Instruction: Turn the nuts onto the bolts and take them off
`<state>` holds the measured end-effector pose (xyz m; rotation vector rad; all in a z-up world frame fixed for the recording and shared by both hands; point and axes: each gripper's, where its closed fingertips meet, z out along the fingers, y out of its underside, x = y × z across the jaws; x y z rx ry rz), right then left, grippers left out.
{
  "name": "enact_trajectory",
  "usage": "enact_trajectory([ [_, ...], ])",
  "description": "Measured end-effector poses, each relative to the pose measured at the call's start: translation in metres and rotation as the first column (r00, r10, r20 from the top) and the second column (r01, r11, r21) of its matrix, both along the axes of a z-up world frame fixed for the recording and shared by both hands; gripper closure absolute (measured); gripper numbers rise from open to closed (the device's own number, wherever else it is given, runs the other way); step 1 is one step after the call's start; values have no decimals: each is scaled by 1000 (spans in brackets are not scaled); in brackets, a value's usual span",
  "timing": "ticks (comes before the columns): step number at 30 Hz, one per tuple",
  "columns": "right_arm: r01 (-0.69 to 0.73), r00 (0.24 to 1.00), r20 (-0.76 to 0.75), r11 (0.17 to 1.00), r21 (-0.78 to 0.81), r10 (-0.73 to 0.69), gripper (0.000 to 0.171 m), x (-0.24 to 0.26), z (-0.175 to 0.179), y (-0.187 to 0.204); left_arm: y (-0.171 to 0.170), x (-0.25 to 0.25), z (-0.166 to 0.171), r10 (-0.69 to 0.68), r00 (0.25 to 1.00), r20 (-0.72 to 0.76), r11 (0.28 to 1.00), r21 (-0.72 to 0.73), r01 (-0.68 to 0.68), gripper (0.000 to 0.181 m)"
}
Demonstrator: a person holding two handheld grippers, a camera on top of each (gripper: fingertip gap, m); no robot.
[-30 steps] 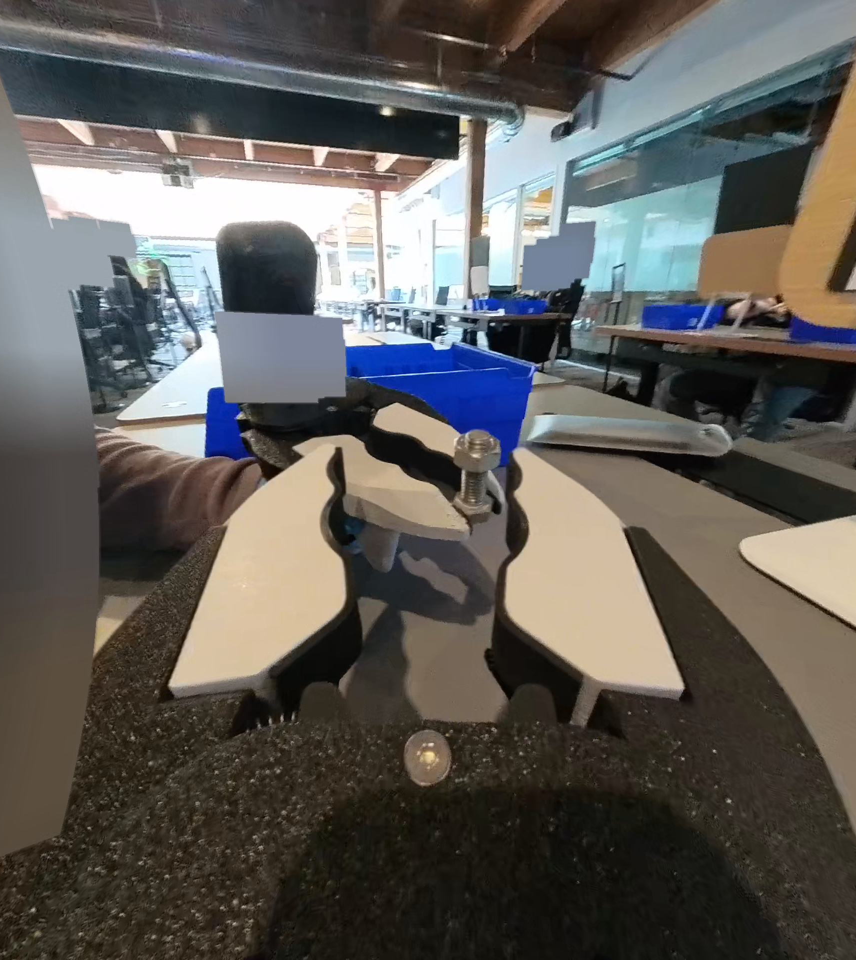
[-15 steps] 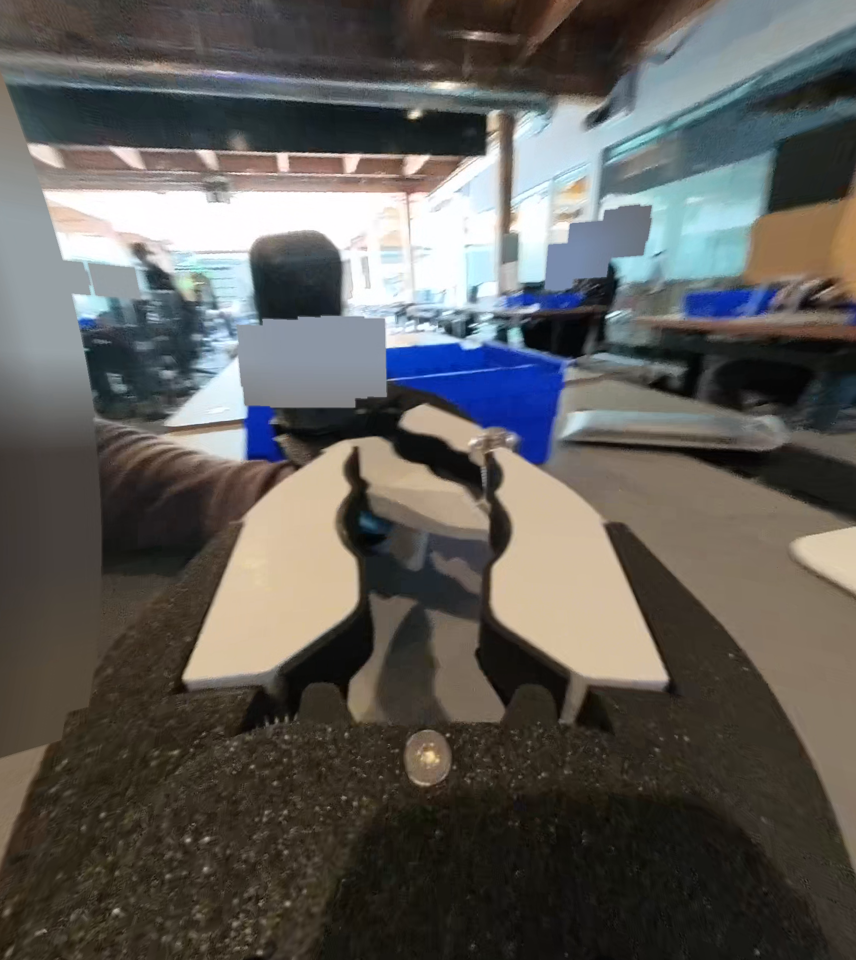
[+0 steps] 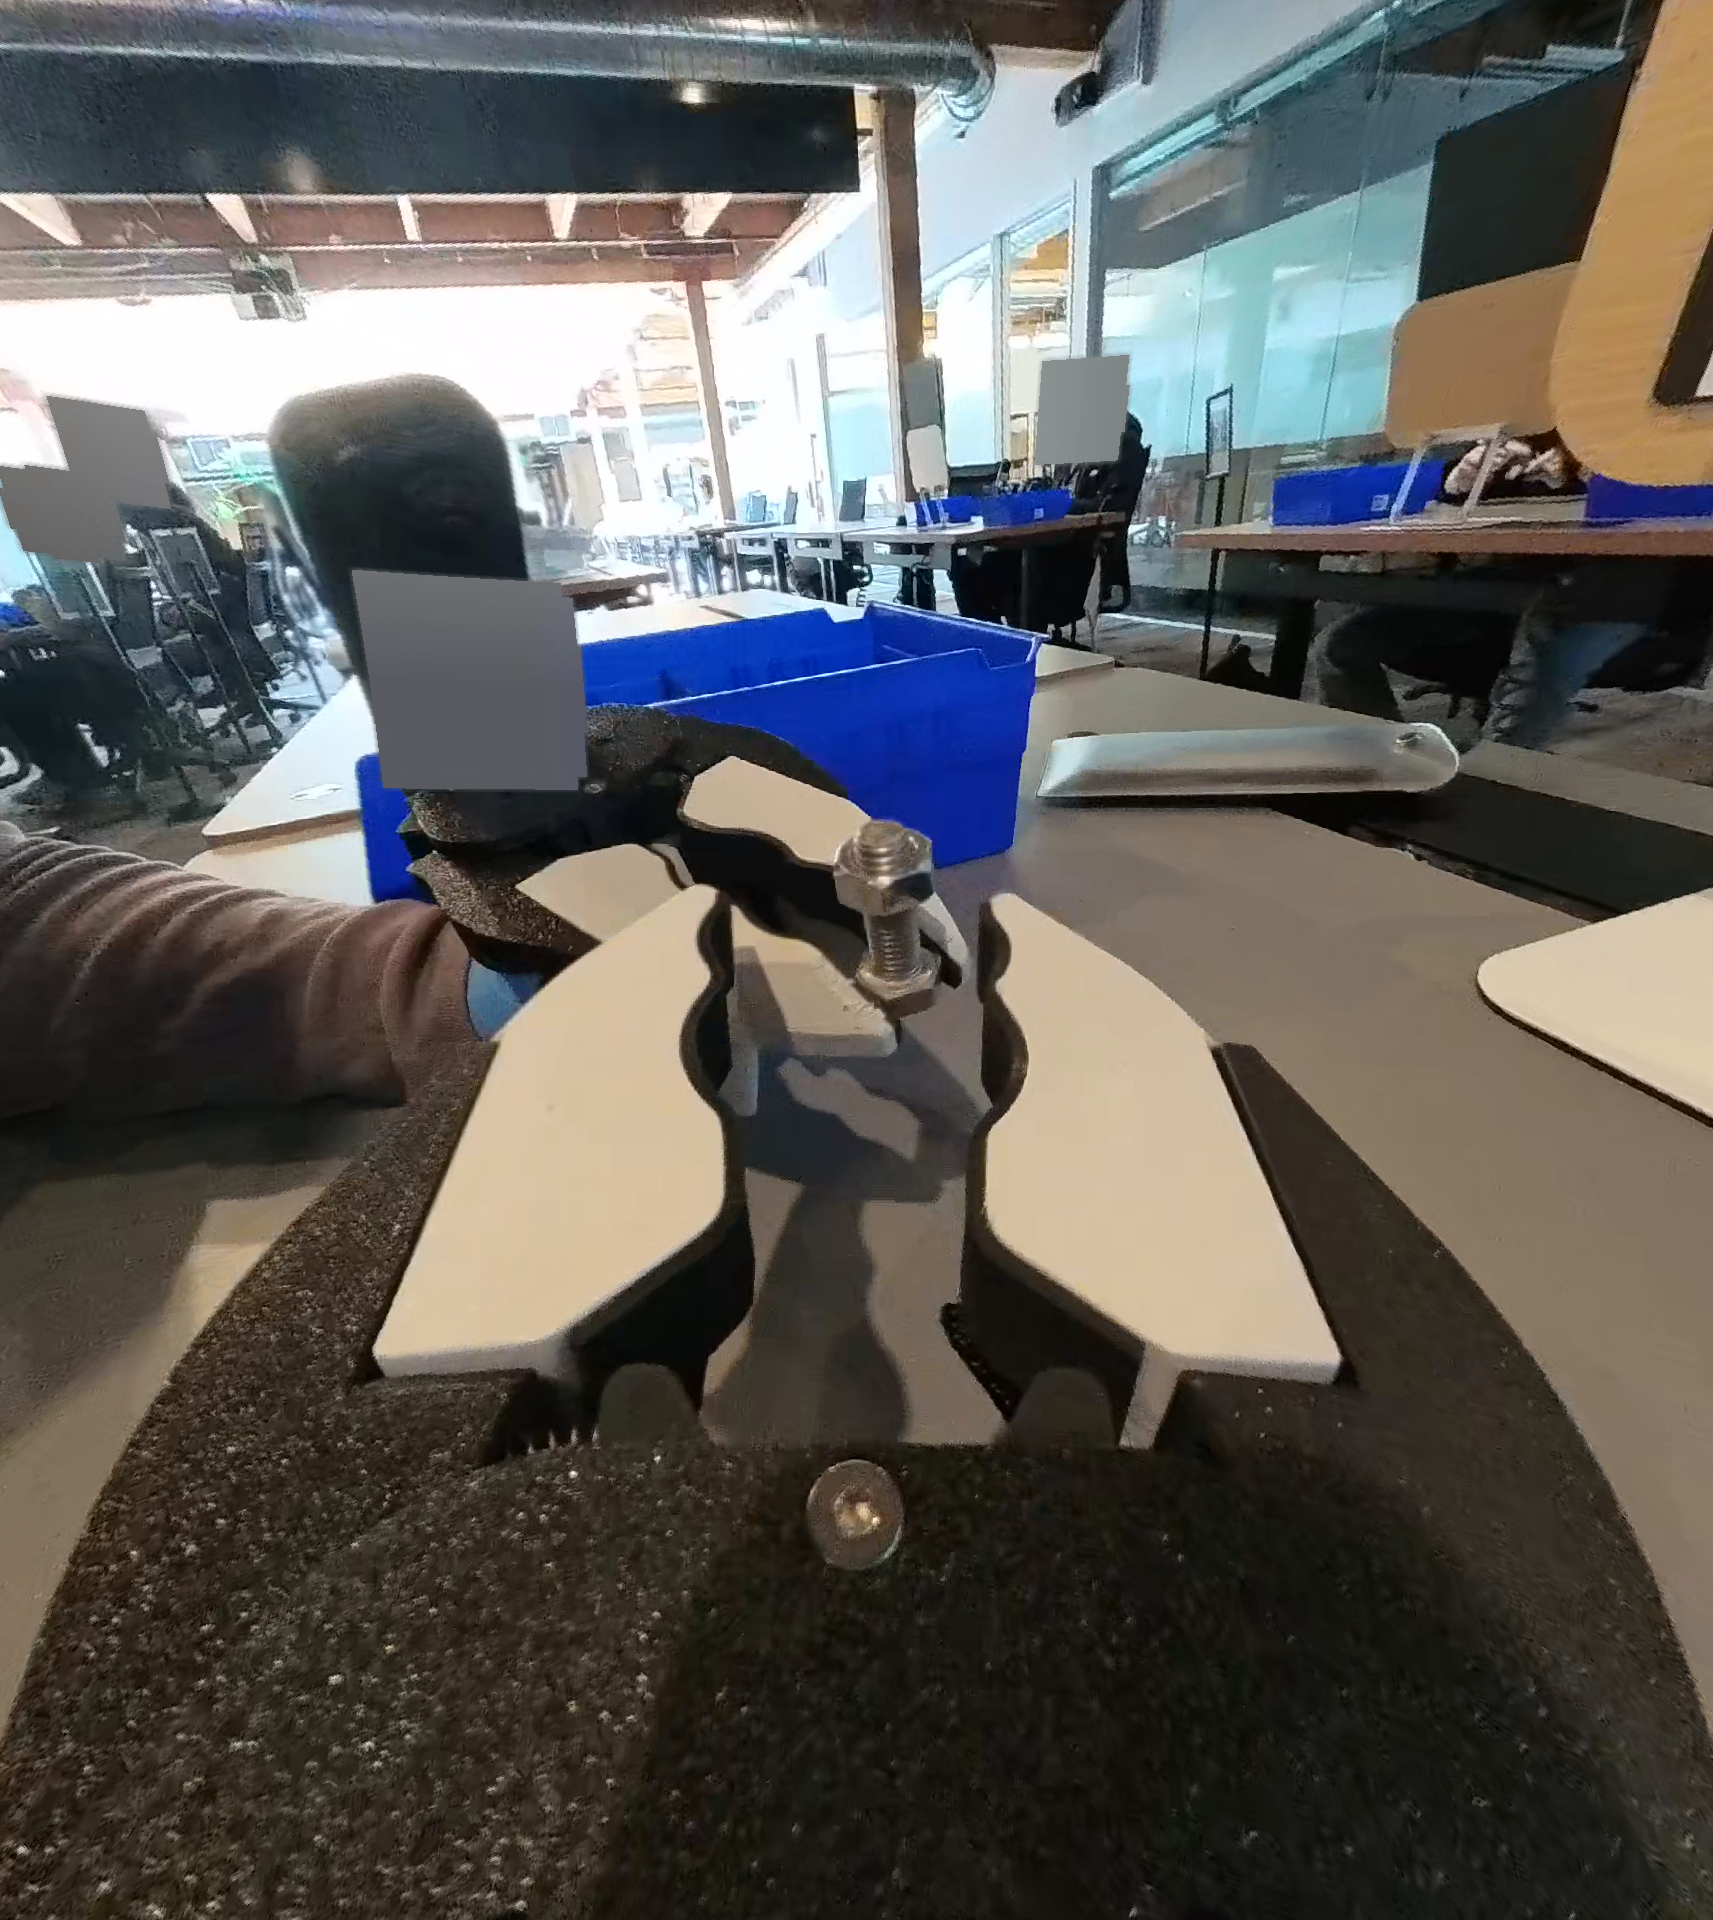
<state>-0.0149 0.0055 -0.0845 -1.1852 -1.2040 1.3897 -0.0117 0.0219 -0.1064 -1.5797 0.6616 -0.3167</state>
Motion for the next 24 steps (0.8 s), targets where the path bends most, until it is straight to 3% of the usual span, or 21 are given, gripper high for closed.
enact_trajectory([
  [7,3,1000,6,1000,-5,-3,136,-2,0,1,-2,5,-4,-8,998,-61,1000,12,9,165],
  [9,12,1000,28,1000,-5,-12,153,-1,-3,1,-2,7,-5,-14,997,-76,1000,19,15,165],
  [14,32,999,22,999,35,-33,153,1,0,0,-5,9,-1,-6,995,-98,996,90,15,165],
  [17,57,998,27,998,39,-58,153,3,1,5,-6,8,7,45,992,-115,982,190,-22,149],
  [21,85,996,0,996,10,-85,153,12,8,16,-6,10,5,35,992,-122,983,184,-12,142],
  [24,143,989,-38,987,72,-140,154,26,24,24,-6,6,9,43,996,-81,982,187,-27,143],
])
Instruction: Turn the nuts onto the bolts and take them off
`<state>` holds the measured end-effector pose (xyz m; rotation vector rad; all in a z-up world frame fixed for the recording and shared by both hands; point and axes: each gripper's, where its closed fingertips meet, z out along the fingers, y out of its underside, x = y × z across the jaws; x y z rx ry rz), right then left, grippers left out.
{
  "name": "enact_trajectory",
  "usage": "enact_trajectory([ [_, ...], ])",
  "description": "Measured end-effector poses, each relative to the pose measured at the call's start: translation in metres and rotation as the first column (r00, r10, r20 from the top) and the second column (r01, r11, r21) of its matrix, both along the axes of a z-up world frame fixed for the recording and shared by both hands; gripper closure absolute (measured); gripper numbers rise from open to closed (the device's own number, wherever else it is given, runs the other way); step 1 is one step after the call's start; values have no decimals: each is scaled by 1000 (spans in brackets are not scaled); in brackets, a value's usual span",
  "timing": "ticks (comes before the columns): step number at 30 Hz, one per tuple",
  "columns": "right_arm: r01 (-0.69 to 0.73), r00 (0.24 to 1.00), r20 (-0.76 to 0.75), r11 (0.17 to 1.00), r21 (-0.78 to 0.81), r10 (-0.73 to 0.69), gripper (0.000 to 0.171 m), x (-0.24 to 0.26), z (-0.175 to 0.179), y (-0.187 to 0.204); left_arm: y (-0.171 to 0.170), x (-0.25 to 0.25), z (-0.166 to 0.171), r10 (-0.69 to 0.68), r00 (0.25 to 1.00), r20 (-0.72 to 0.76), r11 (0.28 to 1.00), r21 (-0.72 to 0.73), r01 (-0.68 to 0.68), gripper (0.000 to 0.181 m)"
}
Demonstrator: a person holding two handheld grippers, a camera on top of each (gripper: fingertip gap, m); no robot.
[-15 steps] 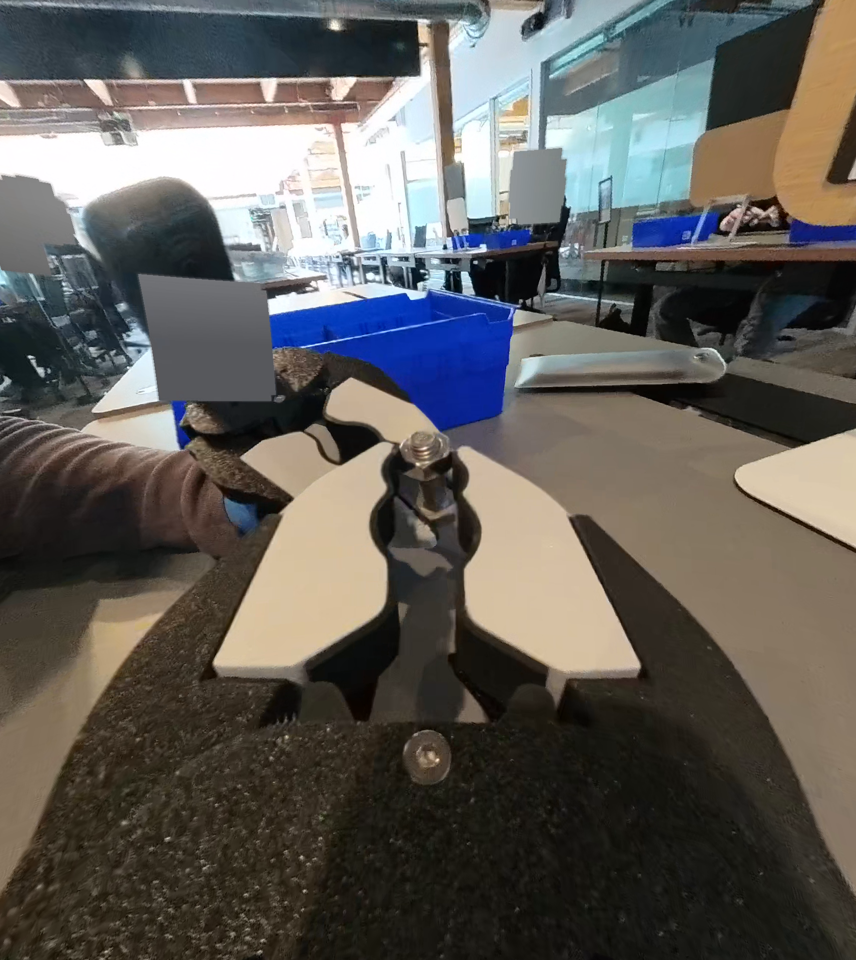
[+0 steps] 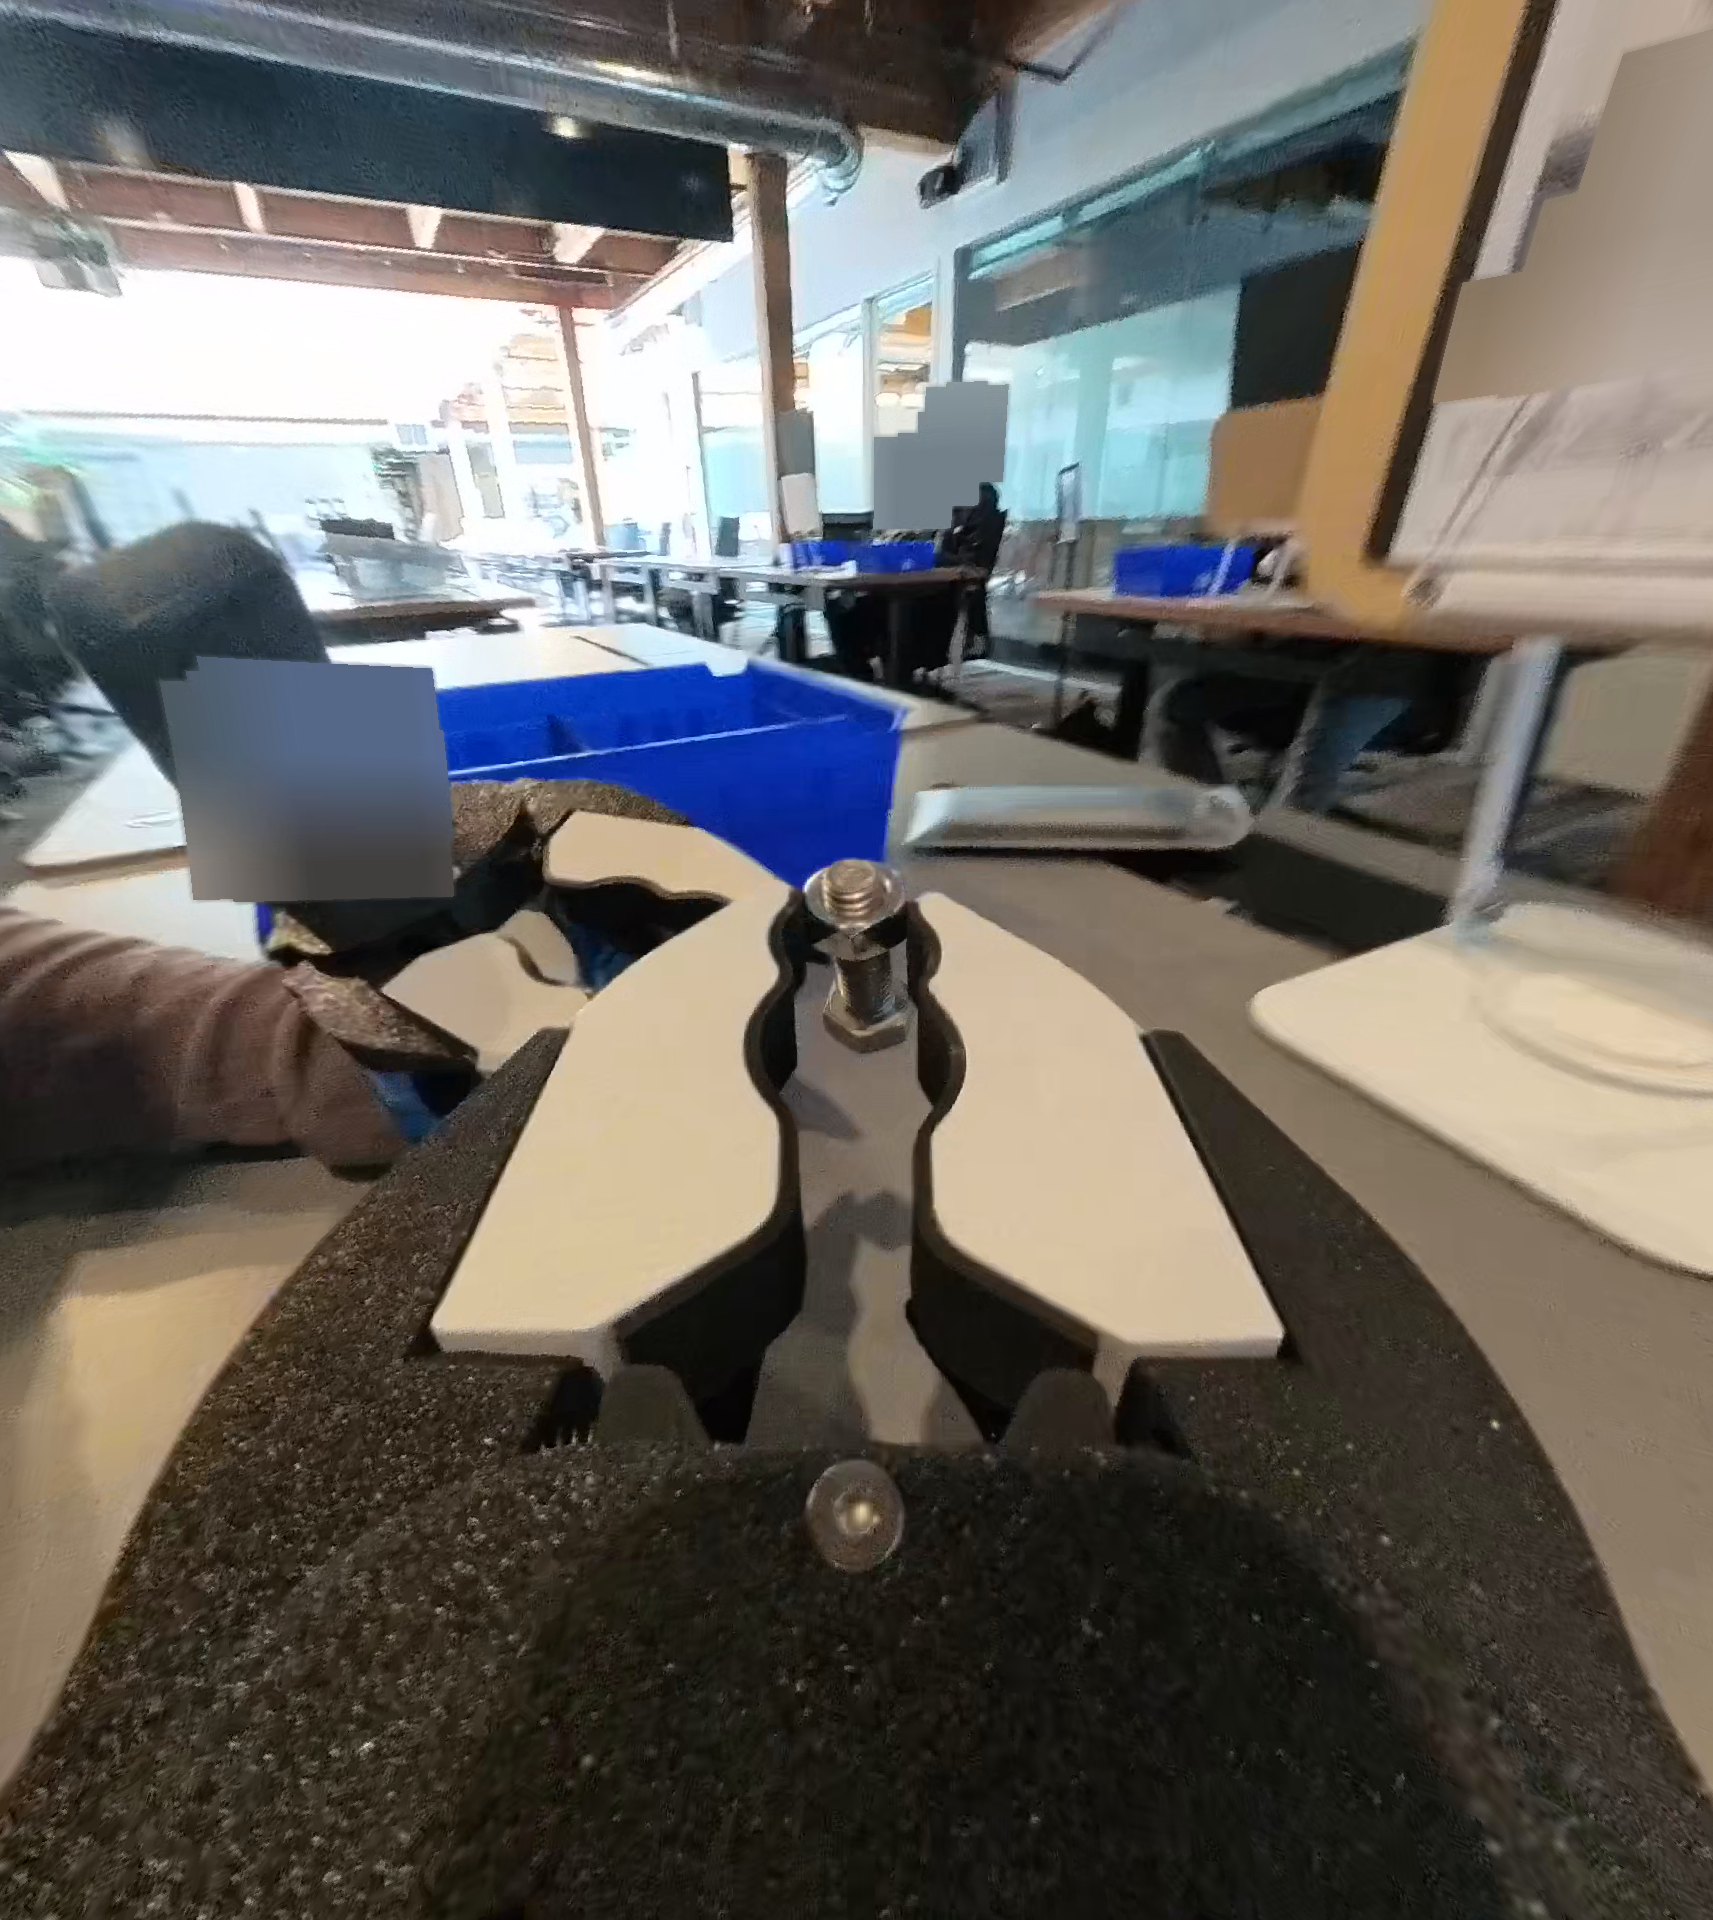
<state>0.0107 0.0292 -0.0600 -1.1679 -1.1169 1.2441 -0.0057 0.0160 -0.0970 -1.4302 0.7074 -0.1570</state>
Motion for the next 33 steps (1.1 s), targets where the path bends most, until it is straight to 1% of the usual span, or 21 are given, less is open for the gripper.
enact_trajectory([
  [2,92,996,-21,989,116,-90,153,20,23,11,1,-3,2,3,1000,28,1000,-4,-3,144],
  [4,216,976,-56,952,217,-209,153,52,55,29,1,-5,4,10,999,49,1000,-6,-9,145],
  [7,415,910,-128,851,321,-395,154,116,97,66,1,-6,5,11,998,58,1000,-1,-11,147],
  [8,458,888,-132,815,355,-441,153,137,103,80,1,-6,5,10,998,58,1000,-1,-10,148],
  [9,473,874,-97,791,387,-475,153,156,102,96,1,-6,5,9,998,58,1000,-2,-9,149],
  [10,467,866,-30,785,408,-500,154,172,96,113,1,-6,5,9,998,58,1000,-3,-9,149],
  [11,447,861,43,794,411,-507,153,186,86,131,1,-6,5,10,998,59,1000,-5,-9,149],
  [12,410,868,106,820,401,-485,153,197,75,146,1,-6,5,10,998,62,1000,-7,-10,149],
  [13,371,878,154,847,380,-454,153,206,65,159,2,-7,5,11,998,65,1000,-10,-11,150],
  [15,357,874,223,881,310,-432,154,221,48,190,2,-8,5,15,997,75,1000,-16,-14,150],
  [17,347,876,275,915,207,-395,153,226,31,217,3,-9,6,19,996,86,1000,-21,-18,151],
  [19,314,872,354,941,122,-337,153,222,8,234,4,-11,6,24,995,98,999,-24,-22,152],
  [21,286,851,436,954,86,-294,153,215,-18,248,4,-12,7,29,994,108,999,-24,-26,153],
  [23,283,820,496,956,83,-286,153,211,-41,262,3,-13,8,30,993,115,999,-16,-28,155],
  [26,263,802,544,964,51,-247,153,206,-65,274,3,-15,9,36,992,118,999,-6,-36,158],
  [27,264,826,511,964,23,-238,153,204,-64,276,3,-15,10,37,992,119,999,-5,-37,158],
  [29,277,836,496,961,-15,-233,153,205,-64,280,3,-15,10,37,992,120,999,-6,-37,158],
  [33,385,808,469,922,43,-358,153,215,-63,301,3,-14,9,32,993,115,999,-12,-31,159],
])
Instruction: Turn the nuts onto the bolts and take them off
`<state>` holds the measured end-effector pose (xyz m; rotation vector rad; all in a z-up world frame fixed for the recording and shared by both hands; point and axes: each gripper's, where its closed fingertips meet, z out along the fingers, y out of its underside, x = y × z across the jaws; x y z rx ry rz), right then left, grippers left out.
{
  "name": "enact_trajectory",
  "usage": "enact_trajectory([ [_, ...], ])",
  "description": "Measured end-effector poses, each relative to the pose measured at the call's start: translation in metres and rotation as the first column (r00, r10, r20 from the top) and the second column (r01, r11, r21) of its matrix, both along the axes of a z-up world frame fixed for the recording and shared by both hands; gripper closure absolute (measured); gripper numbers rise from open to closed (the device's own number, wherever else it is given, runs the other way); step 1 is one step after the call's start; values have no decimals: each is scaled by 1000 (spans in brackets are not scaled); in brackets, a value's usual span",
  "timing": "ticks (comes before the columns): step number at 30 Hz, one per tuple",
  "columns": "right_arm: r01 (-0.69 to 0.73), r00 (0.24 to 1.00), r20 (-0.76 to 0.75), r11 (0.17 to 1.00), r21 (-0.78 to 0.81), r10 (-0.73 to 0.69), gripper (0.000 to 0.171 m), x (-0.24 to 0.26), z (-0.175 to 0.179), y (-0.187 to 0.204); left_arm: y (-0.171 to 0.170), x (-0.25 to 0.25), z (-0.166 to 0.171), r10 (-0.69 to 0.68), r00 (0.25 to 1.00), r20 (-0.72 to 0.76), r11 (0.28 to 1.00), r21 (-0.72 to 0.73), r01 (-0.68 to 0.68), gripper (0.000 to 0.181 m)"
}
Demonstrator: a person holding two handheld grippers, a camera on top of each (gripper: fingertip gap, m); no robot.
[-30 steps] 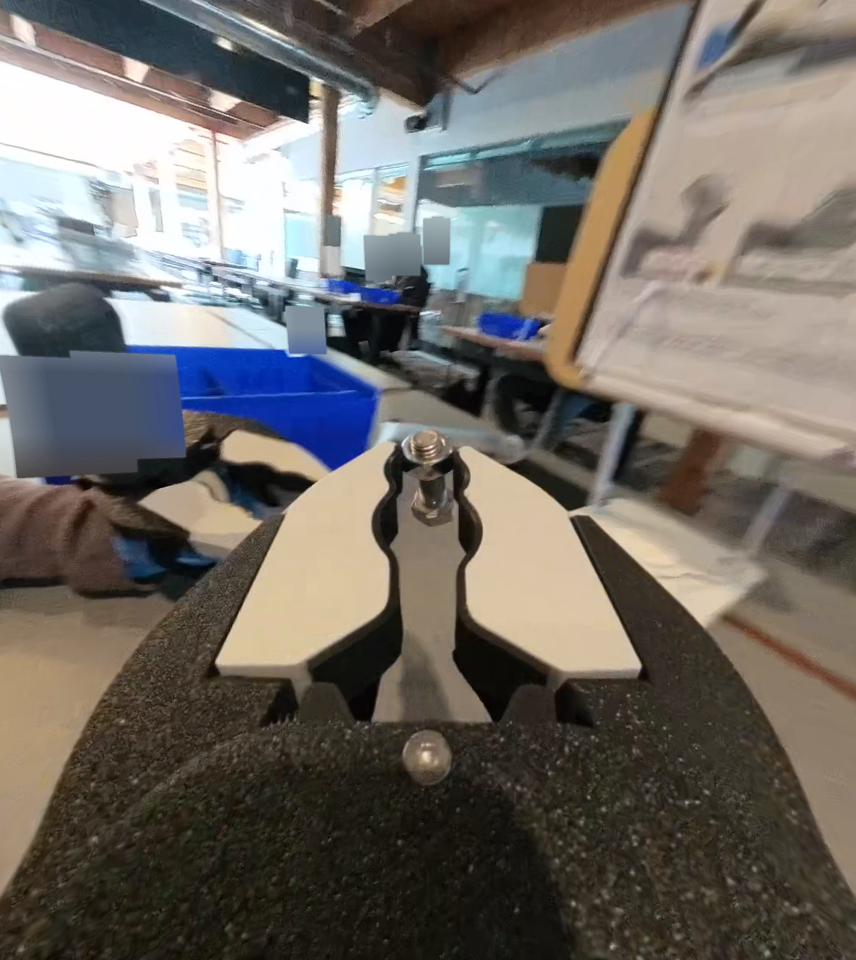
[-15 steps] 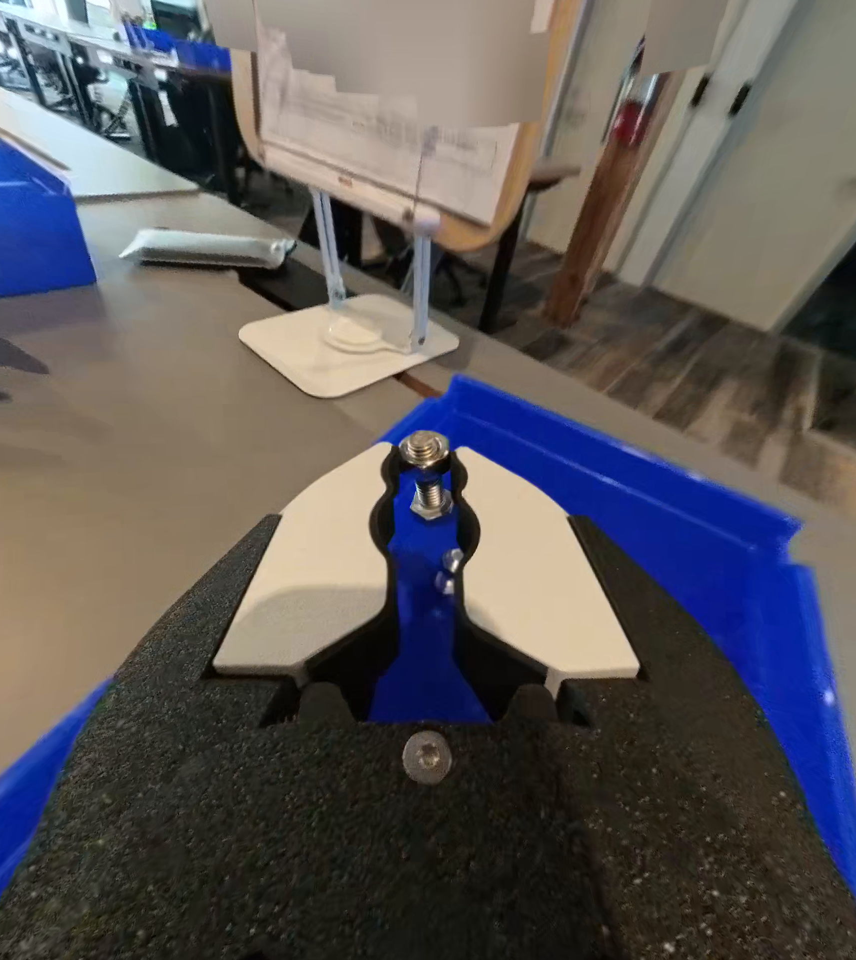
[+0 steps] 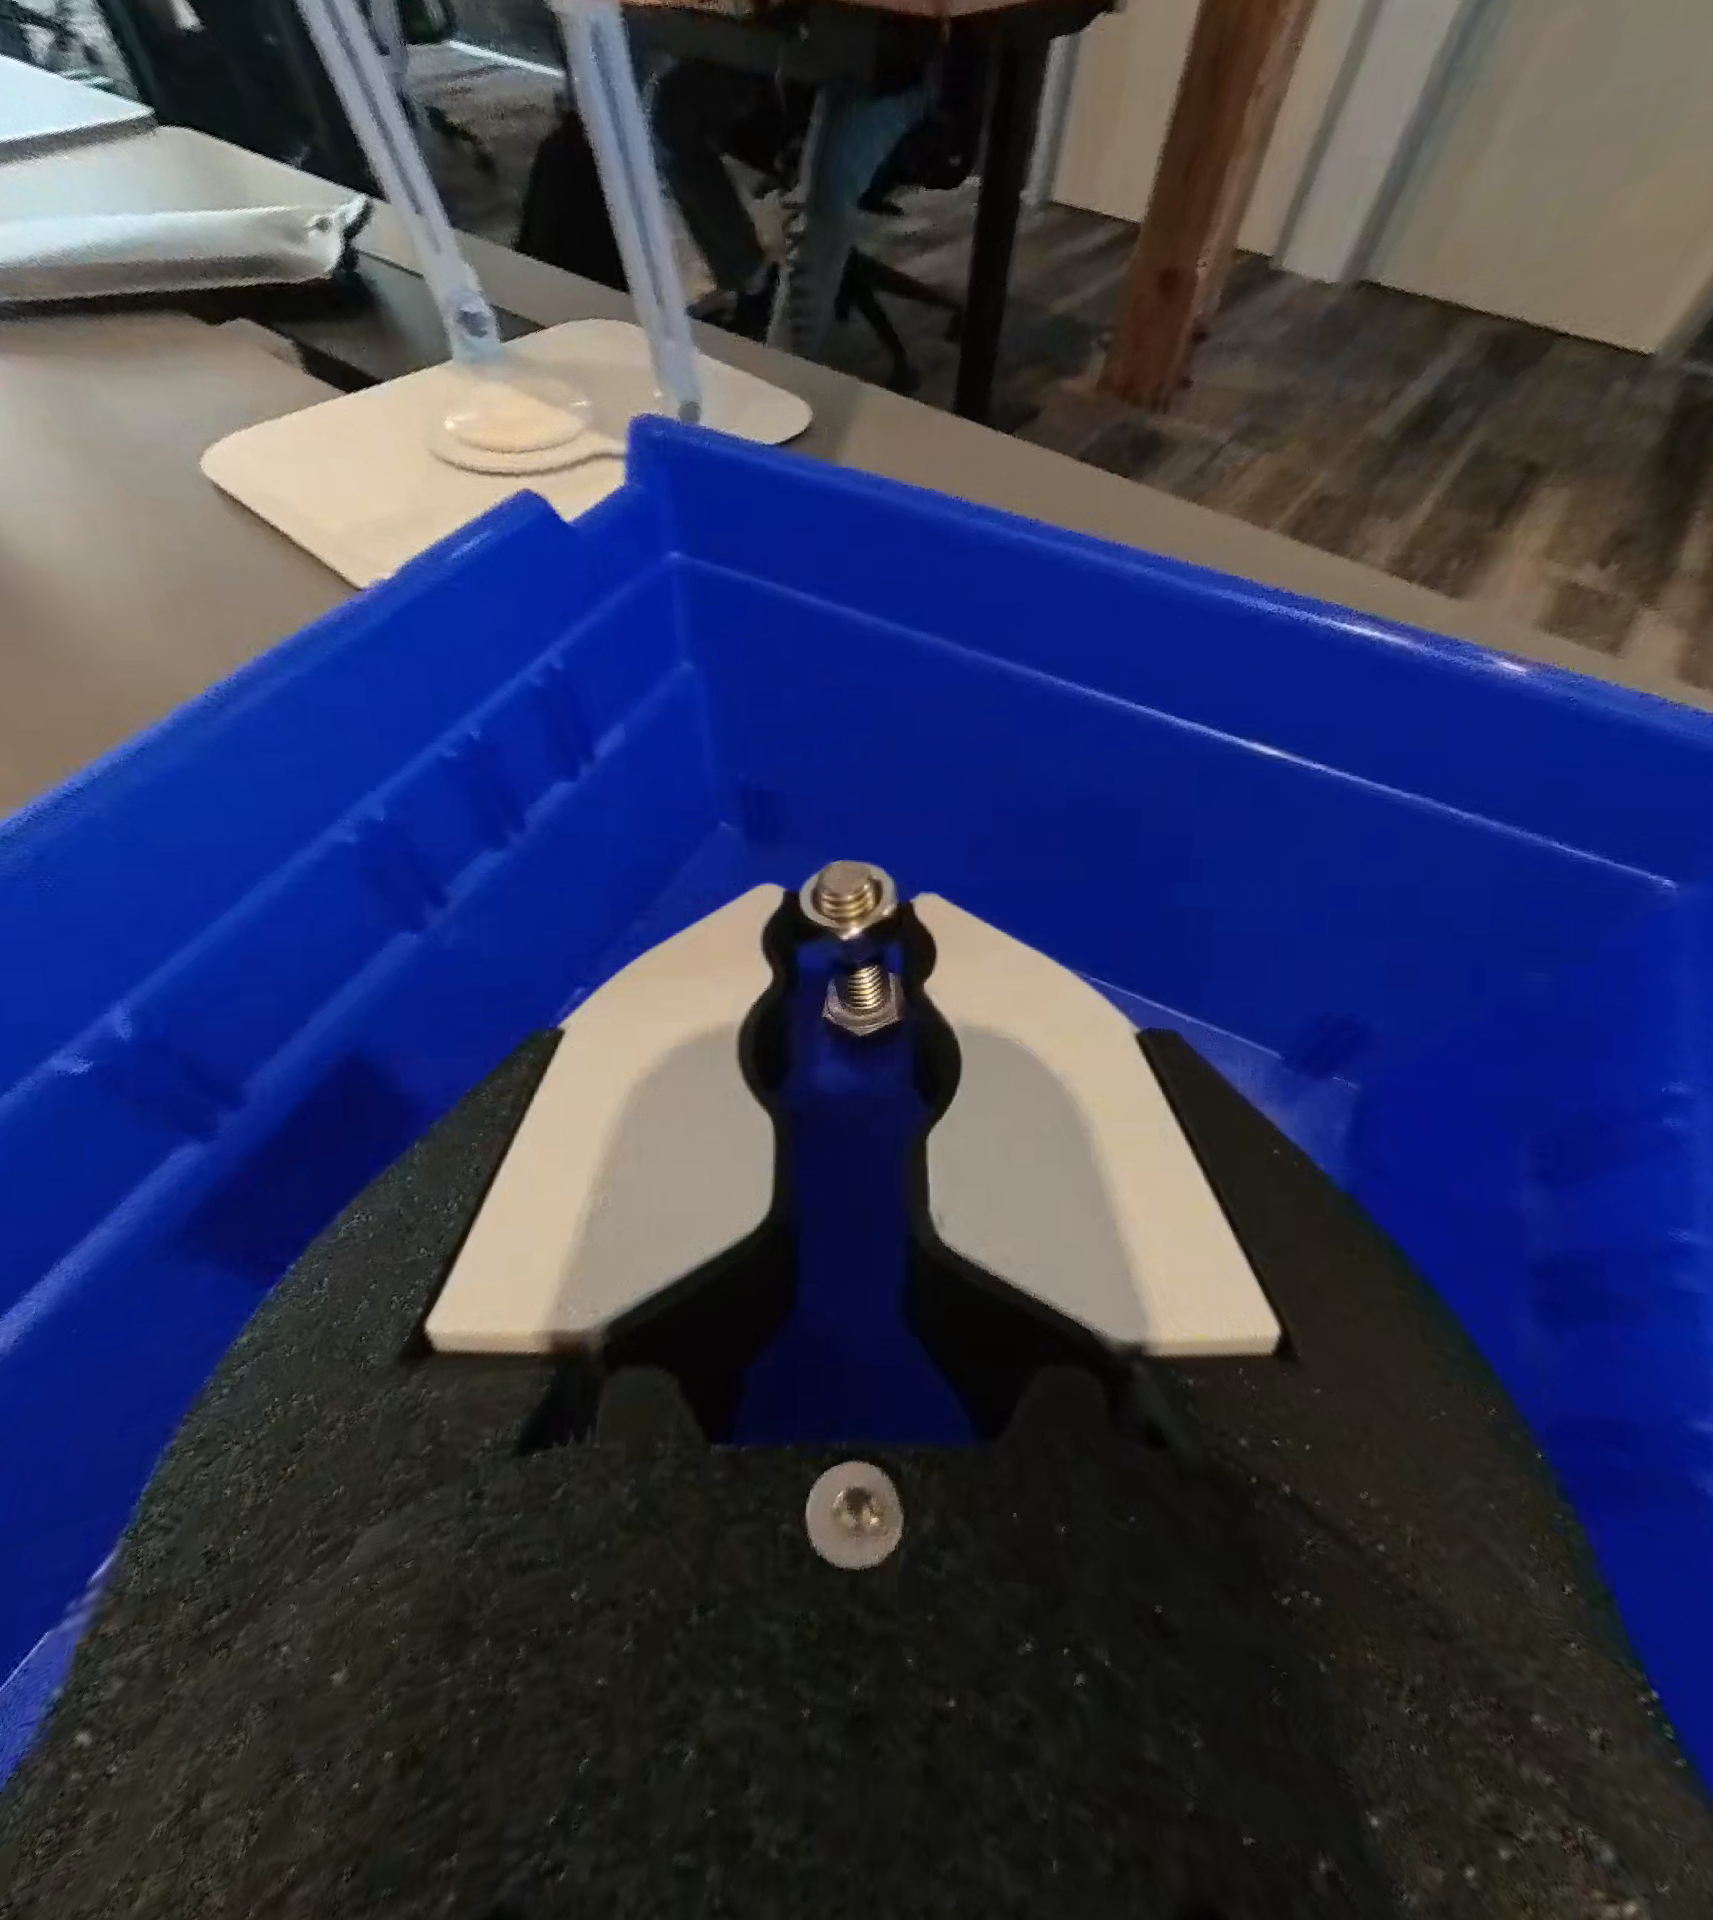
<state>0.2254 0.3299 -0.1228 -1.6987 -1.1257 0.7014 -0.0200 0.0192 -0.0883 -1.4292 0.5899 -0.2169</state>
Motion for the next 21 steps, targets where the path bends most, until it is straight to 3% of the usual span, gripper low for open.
enact_trajectory([
  [7,-11,998,59,993,-121,19,152,-3,-29,3,0,2,-1,-2,1000,-15,1000,1,2,161],
  [12,5,995,102,994,-110,7,152,-5,-33,6,0,2,-1,-2,1000,-18,1000,2,2,162],
  [17,66,986,157,992,-106,-49,139,4,-39,11,-1,2,-1,-3,1000,-17,1000,3,3,162],
  [21,120,991,70,988,-96,-113,128,7,-19,15,-1,1,0,-2,1000,-12,1000,2,2,161],
])
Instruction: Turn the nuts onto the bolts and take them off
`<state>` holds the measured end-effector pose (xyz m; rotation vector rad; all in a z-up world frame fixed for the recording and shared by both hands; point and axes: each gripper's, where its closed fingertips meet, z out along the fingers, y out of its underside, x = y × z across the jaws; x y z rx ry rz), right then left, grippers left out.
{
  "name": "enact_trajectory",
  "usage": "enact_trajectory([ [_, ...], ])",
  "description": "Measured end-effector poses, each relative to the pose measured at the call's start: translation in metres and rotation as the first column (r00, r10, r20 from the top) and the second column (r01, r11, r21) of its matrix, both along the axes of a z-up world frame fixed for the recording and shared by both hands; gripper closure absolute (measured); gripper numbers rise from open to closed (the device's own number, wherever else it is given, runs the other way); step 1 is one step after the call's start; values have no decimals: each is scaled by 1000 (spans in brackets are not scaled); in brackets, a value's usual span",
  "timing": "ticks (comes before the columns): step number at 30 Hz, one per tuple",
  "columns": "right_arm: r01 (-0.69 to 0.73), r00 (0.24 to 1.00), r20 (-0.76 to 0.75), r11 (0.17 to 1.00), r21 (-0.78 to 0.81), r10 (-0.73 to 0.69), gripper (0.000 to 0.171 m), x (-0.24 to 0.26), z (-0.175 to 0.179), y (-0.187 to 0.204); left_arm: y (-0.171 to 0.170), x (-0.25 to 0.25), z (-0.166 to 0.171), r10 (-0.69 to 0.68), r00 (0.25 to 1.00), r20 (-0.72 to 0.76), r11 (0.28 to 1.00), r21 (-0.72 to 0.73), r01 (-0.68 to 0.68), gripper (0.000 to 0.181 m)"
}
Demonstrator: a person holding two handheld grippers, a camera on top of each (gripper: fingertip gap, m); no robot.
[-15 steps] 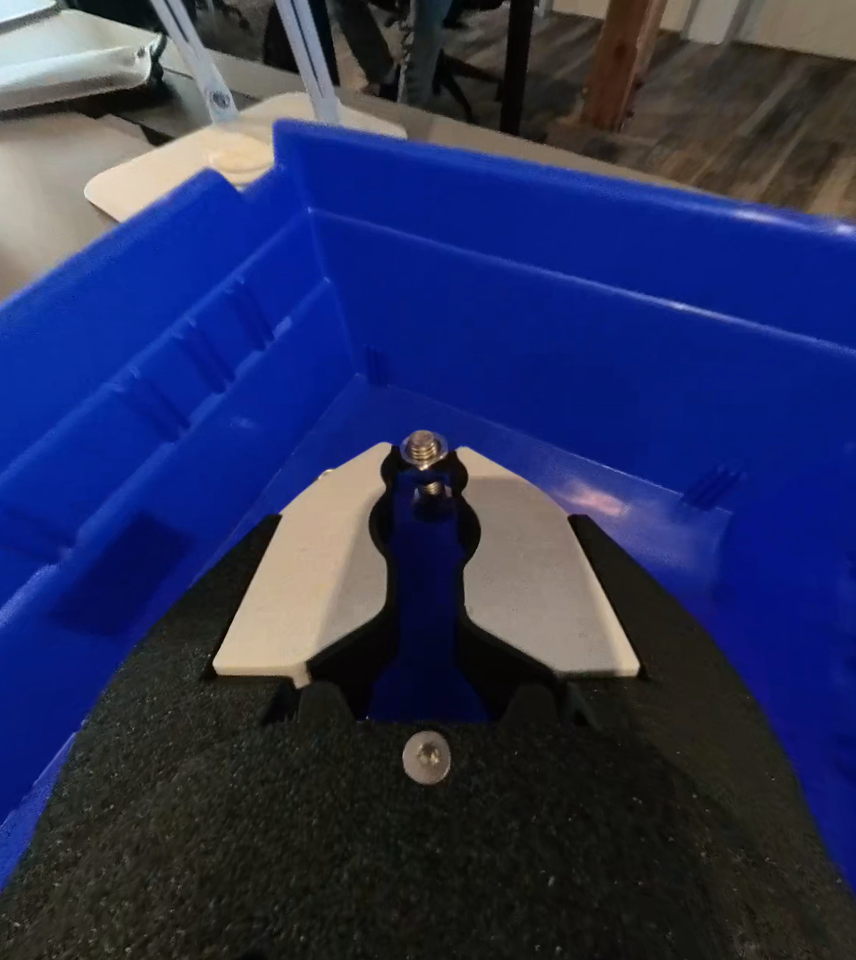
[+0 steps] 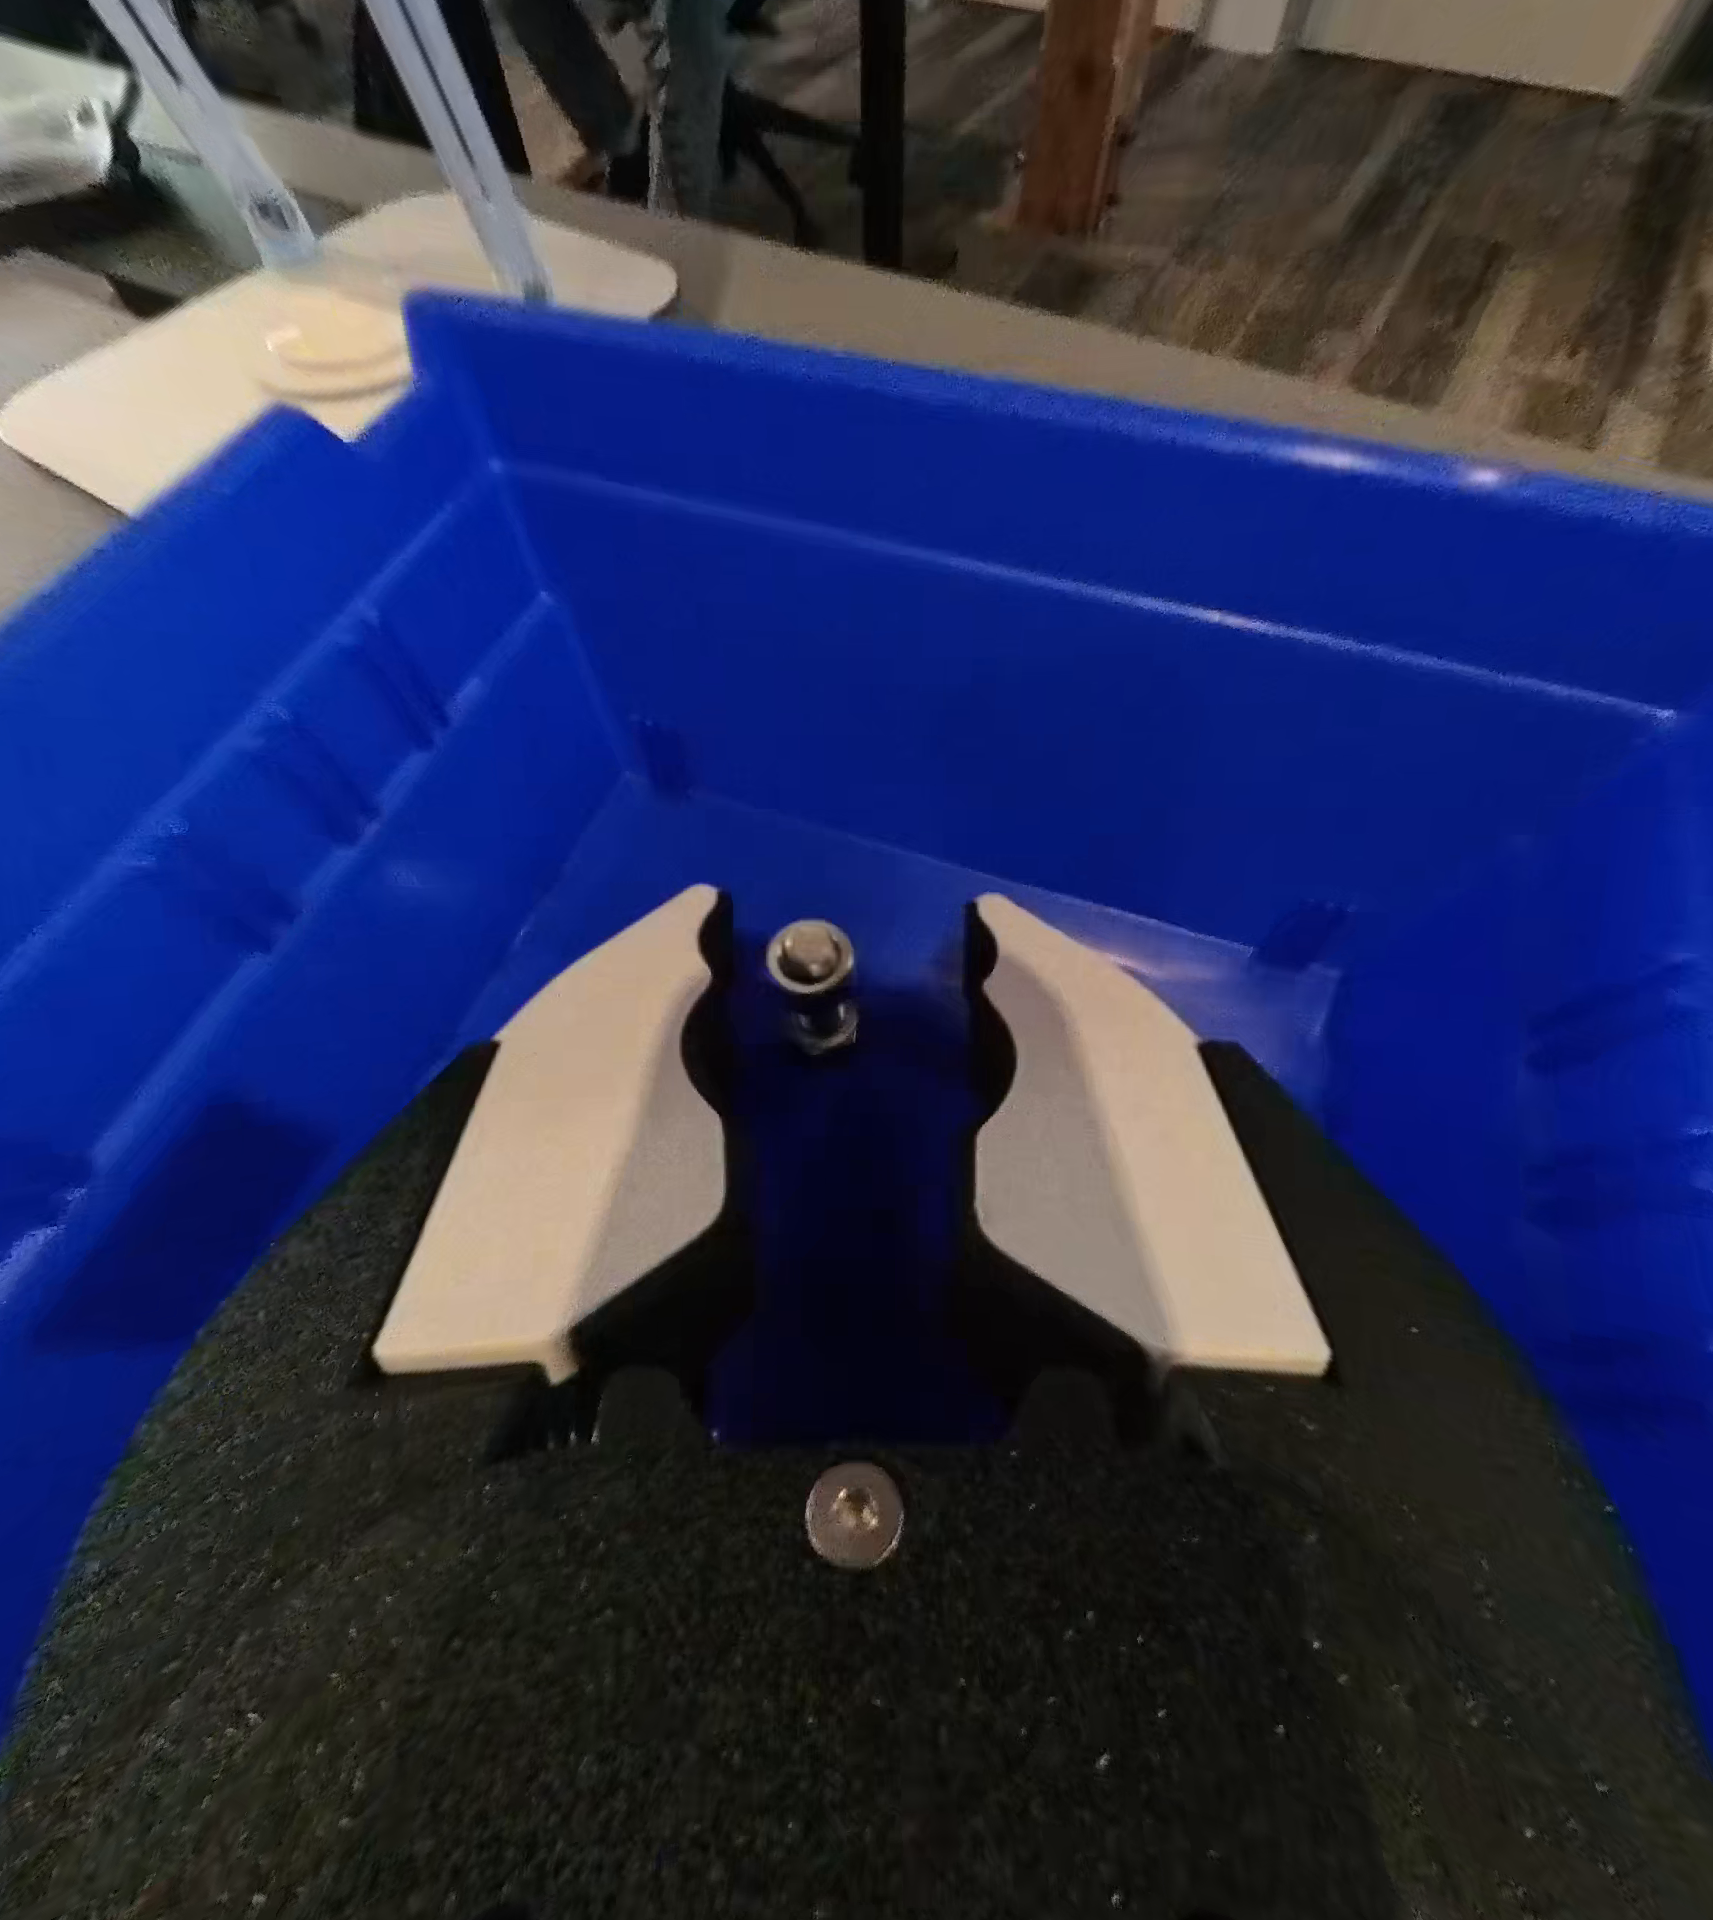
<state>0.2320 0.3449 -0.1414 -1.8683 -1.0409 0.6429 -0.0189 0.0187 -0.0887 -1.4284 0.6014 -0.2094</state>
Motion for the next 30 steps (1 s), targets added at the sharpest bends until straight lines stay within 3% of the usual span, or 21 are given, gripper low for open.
enact_trajectory([
  [4,69,997,-47,994,82,-66,112,6,39,-1,1,-2,1,5,1000,12,1000,-1,-5,160],
  [7,124,984,-150,968,218,-92,111,5,99,-17,1,-4,2,10,1000,27,1000,-2,-10,158],
  [10,134,949,-314,934,332,-25,111,-12,171,-61,1,-5,2,10,999,43,1000,-7,-10,161],
  [13,129,913,-402,886,446,70,116,-36,211,-118,1,-6,3,15,999,49,1000,-3,-14,162],
  [16,92,881,-447,868,488,157,117,-74,204,-169,1,-7,4,18,999,51,1000,8,-19,161],
  [23,-183,852,-375,880,438,365,122,-182,121,-250,3,-13,7,47,995,85,999,5,-48,160],
  [27,-356,802,-321,834,422,504,127,-235,133,-279,5,-14,6,56,995,87,998,-7,-56,160],
  [30,-531,705,-269,740,413,656,134,-279,161,-305,5,-11,5,60,996,60,998,5,-61,160],
])
